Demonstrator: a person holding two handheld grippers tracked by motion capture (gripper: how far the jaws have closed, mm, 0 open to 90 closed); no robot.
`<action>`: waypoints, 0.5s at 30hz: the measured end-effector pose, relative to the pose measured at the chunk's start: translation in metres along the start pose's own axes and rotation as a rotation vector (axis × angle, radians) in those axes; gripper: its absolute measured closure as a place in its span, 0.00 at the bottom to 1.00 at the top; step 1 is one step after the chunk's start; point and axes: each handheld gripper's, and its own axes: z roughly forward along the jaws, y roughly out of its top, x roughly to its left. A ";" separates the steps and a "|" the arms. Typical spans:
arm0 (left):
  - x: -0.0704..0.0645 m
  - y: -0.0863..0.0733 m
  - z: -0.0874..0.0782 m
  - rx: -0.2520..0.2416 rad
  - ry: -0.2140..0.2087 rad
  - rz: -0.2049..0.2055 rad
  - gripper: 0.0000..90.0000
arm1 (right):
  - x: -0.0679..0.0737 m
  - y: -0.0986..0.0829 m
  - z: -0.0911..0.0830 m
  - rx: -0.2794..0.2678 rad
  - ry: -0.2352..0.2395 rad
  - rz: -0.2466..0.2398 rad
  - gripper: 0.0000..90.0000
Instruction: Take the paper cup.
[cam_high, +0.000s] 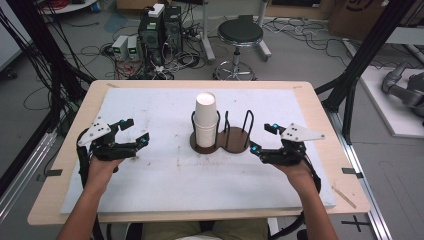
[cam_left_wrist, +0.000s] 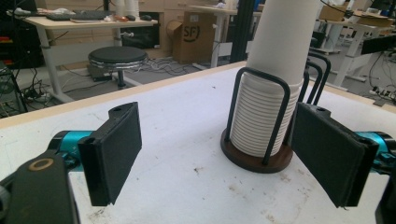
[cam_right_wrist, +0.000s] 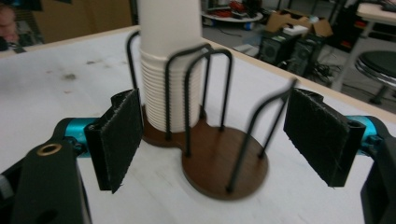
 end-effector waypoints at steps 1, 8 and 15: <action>0.000 -0.001 0.000 0.003 -0.001 -0.001 0.19 | 0.003 0.003 0.004 -0.006 0.011 -0.007 0.23; 0.002 -0.002 -0.002 0.001 0.004 -0.010 0.19 | 0.016 0.020 0.026 -0.071 0.048 -0.024 0.34; 0.004 -0.004 -0.002 0.006 0.010 -0.013 0.19 | 0.027 0.031 0.047 -0.085 0.102 -0.032 0.46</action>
